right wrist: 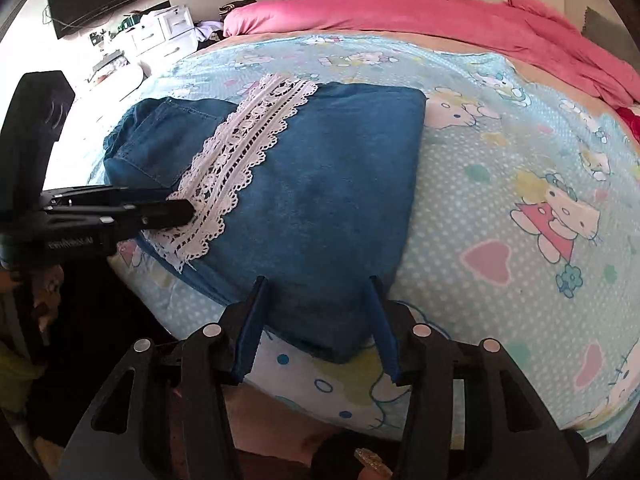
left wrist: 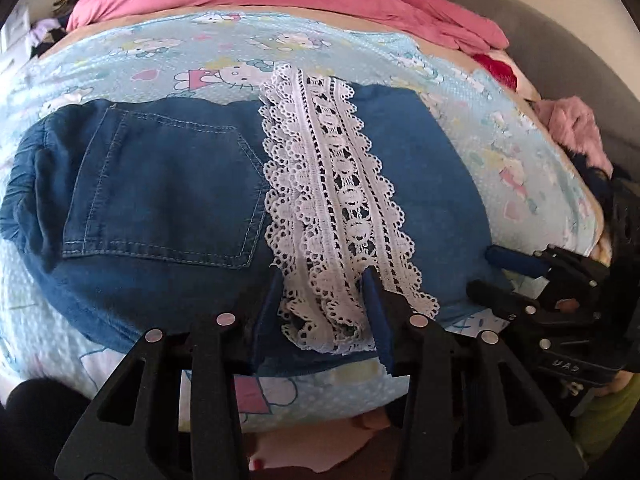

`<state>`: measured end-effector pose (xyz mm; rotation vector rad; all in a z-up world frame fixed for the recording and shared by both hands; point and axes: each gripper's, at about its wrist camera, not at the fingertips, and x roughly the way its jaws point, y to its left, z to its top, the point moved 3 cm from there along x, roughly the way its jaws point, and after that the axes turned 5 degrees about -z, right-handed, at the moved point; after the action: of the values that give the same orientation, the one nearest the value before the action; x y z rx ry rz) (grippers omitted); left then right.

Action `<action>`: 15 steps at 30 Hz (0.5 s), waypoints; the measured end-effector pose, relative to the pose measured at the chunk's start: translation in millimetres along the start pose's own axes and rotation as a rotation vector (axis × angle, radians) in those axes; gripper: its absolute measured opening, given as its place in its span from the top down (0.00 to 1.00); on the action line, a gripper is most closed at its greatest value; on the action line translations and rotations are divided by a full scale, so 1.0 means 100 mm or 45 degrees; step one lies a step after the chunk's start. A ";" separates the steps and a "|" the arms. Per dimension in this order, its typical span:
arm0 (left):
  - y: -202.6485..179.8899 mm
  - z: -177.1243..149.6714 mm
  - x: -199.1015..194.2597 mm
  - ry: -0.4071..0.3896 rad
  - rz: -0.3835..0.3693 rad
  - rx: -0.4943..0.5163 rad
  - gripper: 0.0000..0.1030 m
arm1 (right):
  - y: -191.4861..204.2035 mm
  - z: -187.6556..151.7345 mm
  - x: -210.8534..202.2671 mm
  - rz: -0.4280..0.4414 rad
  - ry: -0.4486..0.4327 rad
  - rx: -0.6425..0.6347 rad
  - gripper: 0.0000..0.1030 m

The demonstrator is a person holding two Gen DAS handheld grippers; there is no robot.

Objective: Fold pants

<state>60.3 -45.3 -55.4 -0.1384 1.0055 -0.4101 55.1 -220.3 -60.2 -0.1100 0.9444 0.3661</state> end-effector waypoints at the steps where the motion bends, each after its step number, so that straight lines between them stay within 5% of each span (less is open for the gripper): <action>1: 0.00 0.00 -0.03 -0.008 -0.002 -0.007 0.67 | 0.01 0.00 -0.01 -0.002 -0.001 -0.001 0.55; 7: -0.05 0.05 -0.36 -0.109 -0.012 -0.009 0.66 | -0.15 0.14 -0.31 0.019 -0.079 0.098 0.53; 15: -0.20 0.18 -0.48 -0.148 -0.002 0.012 0.49 | -0.31 0.54 -0.55 -0.027 -0.193 0.095 0.48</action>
<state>47.9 -46.0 -1.6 -0.1529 0.8889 -0.4039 78.8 -250.1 14.2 -0.0233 0.8054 0.3150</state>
